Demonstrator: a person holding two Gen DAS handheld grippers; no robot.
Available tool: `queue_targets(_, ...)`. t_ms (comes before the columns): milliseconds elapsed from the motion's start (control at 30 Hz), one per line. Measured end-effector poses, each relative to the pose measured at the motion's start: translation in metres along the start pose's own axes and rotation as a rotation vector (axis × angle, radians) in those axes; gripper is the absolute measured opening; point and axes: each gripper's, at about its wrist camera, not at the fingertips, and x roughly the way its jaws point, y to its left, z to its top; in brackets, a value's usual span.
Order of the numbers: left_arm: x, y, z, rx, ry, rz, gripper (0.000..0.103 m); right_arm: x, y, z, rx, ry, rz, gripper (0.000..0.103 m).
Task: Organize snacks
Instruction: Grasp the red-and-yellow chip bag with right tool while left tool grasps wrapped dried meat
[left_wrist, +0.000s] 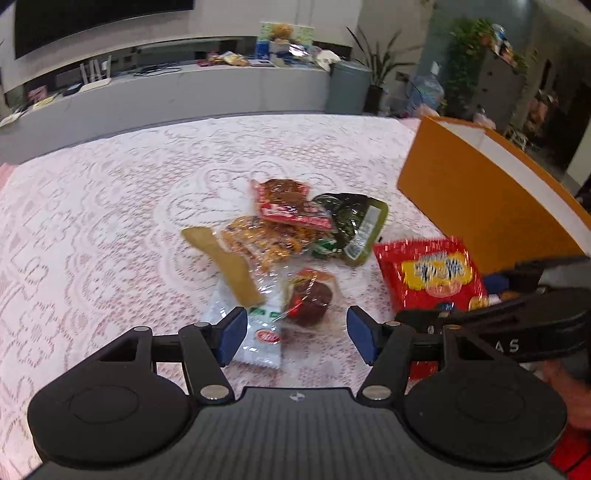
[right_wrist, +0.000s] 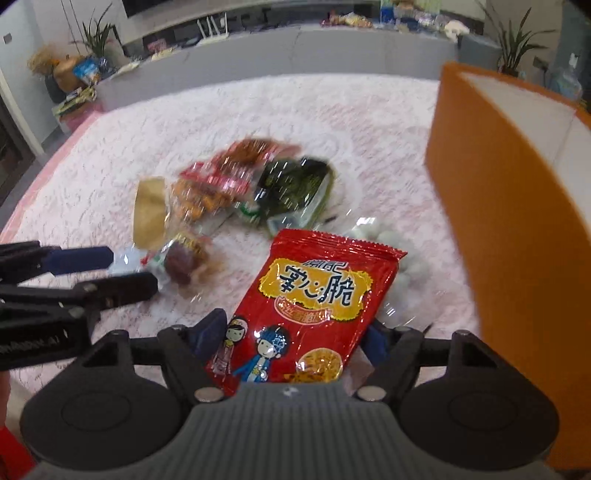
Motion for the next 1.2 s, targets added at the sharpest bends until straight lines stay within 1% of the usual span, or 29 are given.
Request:
queue_targets(67,0.007,-0.004,0.005,0.023,0.019,0.000,0.073,0.000,-0.002,0.002,-0.032,-0.004,-0.008,0.074)
queue_targets(133,0.017,-0.004,0.010,0.010,0.051,-0.017,0.073,0.005,-0.004,0.003,-0.056,0.029,-0.004,0.074)
queue_targets(200,0.025,-0.004,0.014,-0.014,0.061,-0.029,0.073,0.015,-0.007,0.002,-0.052,0.077,-0.002,0.074)
queue_targets(233,0.029,-0.005,0.015,-0.022,0.062,-0.026,0.073,0.018,-0.007,0.003,-0.048,0.084,0.002,0.074)
queue_targets(333,0.036,-0.007,0.014,-0.031,0.055,-0.008,0.073,0.020,-0.005,0.004,-0.055,0.079,0.006,0.074)
queue_targets(400,0.040,-0.008,0.011,-0.017,0.057,-0.003,0.072,0.020,-0.004,0.003,-0.054,0.078,0.006,0.074)
queue_targets(467,0.045,-0.010,0.009,-0.005,0.063,0.009,0.067,0.022,-0.004,0.002,-0.044,0.084,0.009,0.072)
queue_targets(533,0.045,-0.012,0.008,0.018,0.048,0.018,0.066,0.023,-0.004,0.001,-0.031,0.095,0.015,0.073)
queue_targets(600,0.046,-0.013,0.007,0.034,0.040,0.029,0.061,0.022,-0.002,0.000,-0.033,0.094,0.009,0.073)
queue_targets(633,0.045,-0.013,0.007,0.037,0.035,0.031,0.060,0.021,-0.001,0.000,-0.037,0.093,0.006,0.073)
queue_targets(700,0.045,-0.014,0.006,0.045,0.025,0.022,0.054,0.021,0.001,-0.001,-0.043,0.091,-0.001,0.073)
queue_targets(833,0.045,-0.015,0.005,0.048,0.011,0.025,0.049,0.021,0.002,-0.002,-0.043,0.091,-0.006,0.073)
queue_targets(933,0.043,-0.014,0.005,0.036,0.004,0.026,0.048,0.021,0.002,-0.001,-0.041,0.090,-0.008,0.073)
queue_targets(1067,0.035,-0.013,0.006,0.011,-0.006,0.037,0.047,0.017,0.002,-0.002,-0.037,0.080,-0.005,0.066)
queue_targets(1200,0.025,-0.011,0.005,-0.019,-0.027,0.032,0.047,0.012,0.000,-0.003,-0.039,0.068,-0.001,0.065)
